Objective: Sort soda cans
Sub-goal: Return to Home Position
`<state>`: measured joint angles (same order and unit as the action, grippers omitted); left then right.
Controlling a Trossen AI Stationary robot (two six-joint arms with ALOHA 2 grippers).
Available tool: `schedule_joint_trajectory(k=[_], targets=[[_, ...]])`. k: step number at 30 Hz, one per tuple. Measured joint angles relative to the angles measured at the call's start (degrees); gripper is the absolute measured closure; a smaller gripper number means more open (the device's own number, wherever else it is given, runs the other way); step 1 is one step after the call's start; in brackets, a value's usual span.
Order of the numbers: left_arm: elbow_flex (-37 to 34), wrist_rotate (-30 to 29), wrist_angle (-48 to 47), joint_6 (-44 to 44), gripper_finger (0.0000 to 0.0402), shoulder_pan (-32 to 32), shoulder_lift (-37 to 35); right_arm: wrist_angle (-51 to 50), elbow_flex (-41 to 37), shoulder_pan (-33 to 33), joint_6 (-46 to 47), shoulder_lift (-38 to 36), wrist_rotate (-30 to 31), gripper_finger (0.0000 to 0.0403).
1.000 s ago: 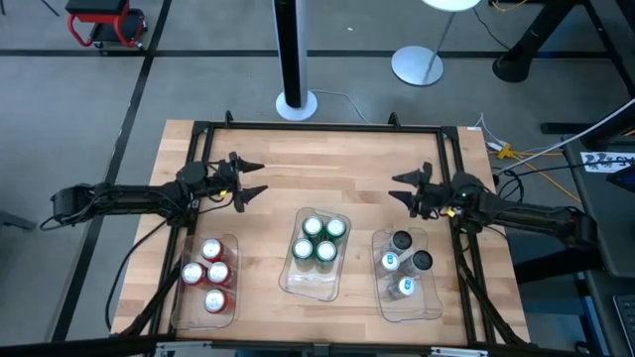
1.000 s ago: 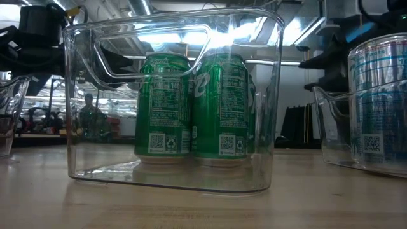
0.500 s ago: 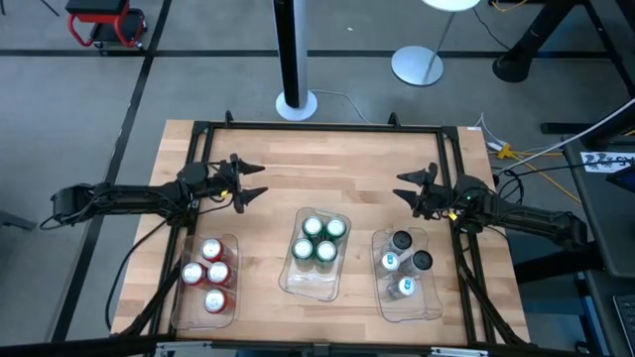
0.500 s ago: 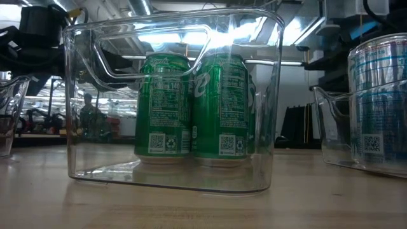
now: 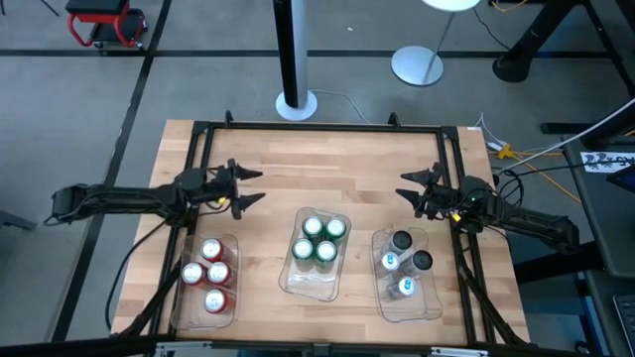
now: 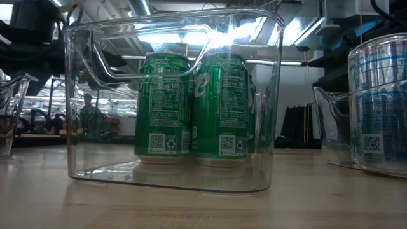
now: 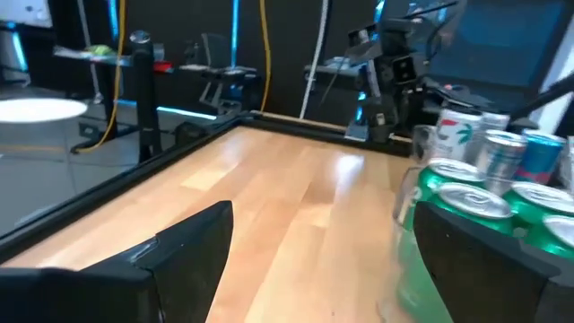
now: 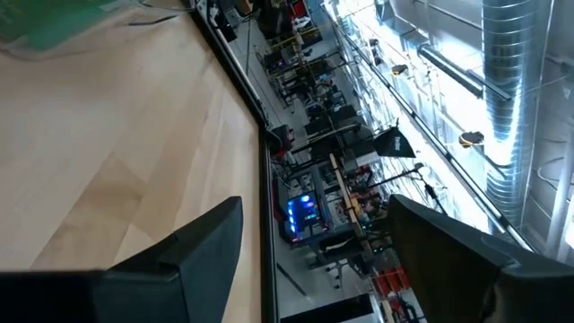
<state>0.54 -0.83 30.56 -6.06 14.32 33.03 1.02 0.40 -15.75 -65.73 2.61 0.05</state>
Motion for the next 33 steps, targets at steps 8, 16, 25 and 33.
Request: schedule_joint_trajectory(k=[8, 16, 25, 33], targets=[[0.0, -1.6, -8.7, 0.6, 0.0068, -1.0, -9.5, -0.1, 0.0, 0.0, 0.0, 0.0, 0.0, 0.0125], [0.0, -2.4, -20.0, -0.5, 0.0068, -1.0, -21.6, -0.2, 0.0, 0.0, 0.1, 0.0, 0.0, 0.0125], [0.0, -2.2, -29.5, -0.8, 0.0068, -1.0, -32.8, -0.4, 0.0, 0.0, 0.1, 0.0, 0.0, 0.0125], [0.0, -2.4, -29.5, 0.0, 0.0068, -1.2, -32.8, -0.4, 0.0, 0.0, 0.0, 0.3, 0.0, 0.0125]])
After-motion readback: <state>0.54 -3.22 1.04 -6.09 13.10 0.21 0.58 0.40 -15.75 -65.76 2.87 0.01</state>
